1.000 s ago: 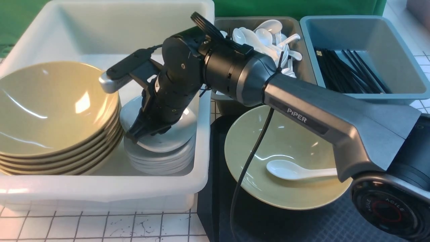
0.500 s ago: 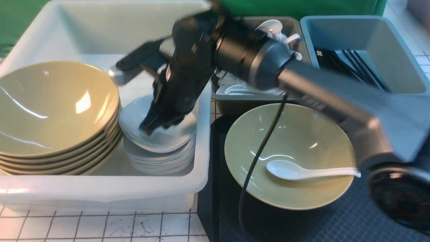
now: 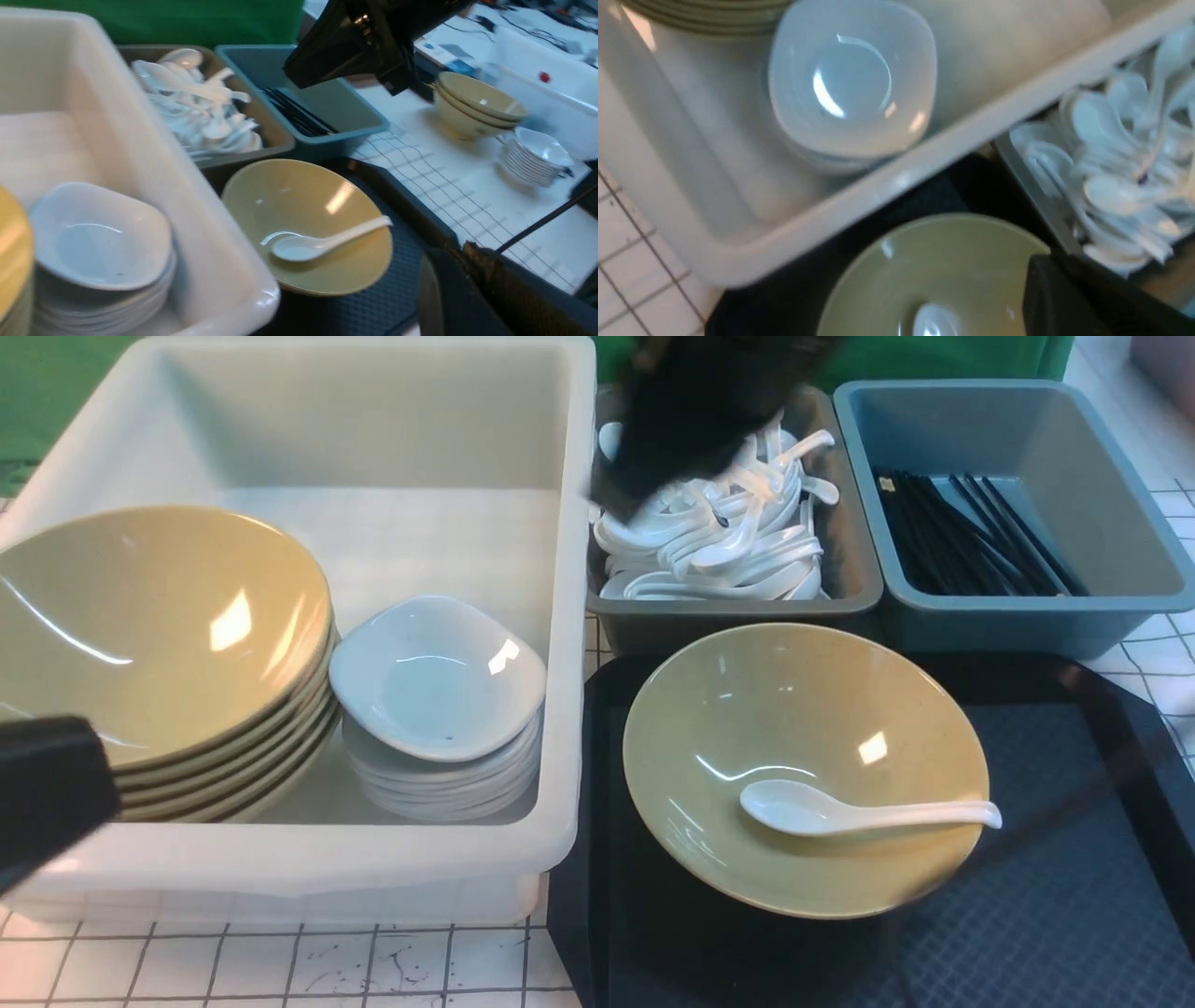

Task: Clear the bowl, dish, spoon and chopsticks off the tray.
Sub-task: Use the right arm to grab the soup spoon in the middle

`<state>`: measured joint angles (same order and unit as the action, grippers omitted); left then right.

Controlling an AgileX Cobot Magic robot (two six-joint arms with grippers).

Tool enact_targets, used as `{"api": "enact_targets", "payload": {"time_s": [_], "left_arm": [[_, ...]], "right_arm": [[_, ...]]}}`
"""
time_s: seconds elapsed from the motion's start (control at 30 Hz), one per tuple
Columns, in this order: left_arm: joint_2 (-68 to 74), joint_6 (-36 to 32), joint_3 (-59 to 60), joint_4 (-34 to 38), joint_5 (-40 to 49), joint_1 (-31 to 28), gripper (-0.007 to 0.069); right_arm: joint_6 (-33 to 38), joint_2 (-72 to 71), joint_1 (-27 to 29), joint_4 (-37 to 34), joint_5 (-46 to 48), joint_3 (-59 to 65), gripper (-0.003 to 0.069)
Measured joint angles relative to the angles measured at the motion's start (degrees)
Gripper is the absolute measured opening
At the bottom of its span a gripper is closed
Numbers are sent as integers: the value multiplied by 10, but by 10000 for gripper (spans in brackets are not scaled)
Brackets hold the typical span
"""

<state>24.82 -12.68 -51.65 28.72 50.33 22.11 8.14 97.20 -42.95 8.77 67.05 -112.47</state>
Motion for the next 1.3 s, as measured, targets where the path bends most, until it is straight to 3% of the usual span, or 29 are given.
{"api": "enact_targets", "payload": {"time_s": [0.13,0.27,0.4,0.5,0.63,0.87,0.93,1.07,1.3], "left_arm": [[7,-12,0,18,25,0,-1],[13,-20,0,20,52,0,-1],[15,-25,0,20,56,0,-1],[15,-26,0,21,57,0,-1],[15,-44,0,44,60,0,-1],[15,-109,0,104,63,0,-1],[15,-116,0,113,63,0,-1],[15,-118,0,115,73,0,-1],[15,-118,0,115,99,0,-1]], "right_arm": [[-47,-96,44,22,0,163,41],[-86,-164,130,23,-4,311,48],[-63,-200,182,-19,-22,378,57],[-25,-203,189,-47,-17,386,66],[57,-166,189,-88,-2,388,158],[175,-47,189,-88,-36,373,472],[196,-16,189,-88,-44,355,531],[226,35,190,-88,-49,318,573],[251,101,190,-73,-45,295,580]]}}
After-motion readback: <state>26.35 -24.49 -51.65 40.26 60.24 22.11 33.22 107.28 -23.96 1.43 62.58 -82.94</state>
